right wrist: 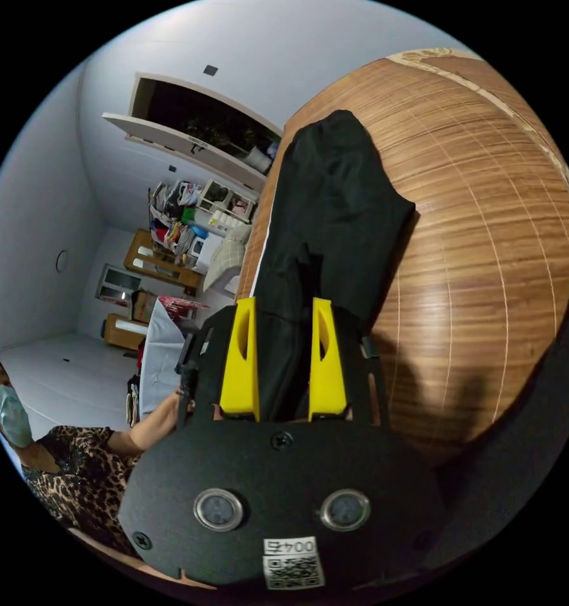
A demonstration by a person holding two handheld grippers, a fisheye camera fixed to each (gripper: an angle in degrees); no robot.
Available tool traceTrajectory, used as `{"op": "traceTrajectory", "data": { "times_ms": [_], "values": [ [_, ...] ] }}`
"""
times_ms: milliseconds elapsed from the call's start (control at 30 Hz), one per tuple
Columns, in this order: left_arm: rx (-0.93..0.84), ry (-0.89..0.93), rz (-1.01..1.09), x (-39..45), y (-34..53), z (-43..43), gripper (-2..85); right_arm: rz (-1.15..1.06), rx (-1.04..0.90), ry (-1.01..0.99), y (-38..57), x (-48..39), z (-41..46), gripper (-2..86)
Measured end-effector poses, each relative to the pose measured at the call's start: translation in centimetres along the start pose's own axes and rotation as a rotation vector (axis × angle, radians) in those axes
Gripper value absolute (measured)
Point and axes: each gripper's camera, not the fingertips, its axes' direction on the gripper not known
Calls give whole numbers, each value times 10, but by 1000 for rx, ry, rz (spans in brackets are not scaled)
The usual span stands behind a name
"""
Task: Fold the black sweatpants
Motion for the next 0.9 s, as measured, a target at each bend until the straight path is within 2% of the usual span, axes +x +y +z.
{"op": "traceTrajectory", "data": {
  "times_ms": [333,467,567,633,733,900],
  "values": [
    [-7,-30,14,8,6,-8,8,-21,-102,-62,-18,15,38,131],
    [-8,-47,23,13,8,-11,8,-45,-140,-81,-15,0,44,65],
    [-7,-49,21,15,10,-14,9,-195,-146,8,-10,-44,38,53],
    [0,-50,17,18,13,-17,8,-374,-96,106,-3,-94,23,51],
    [16,-24,-2,18,16,-23,7,-528,-24,120,2,-138,1,50],
    [73,62,-61,12,21,-34,5,-571,-58,135,-4,-148,10,50]
  ]
}}
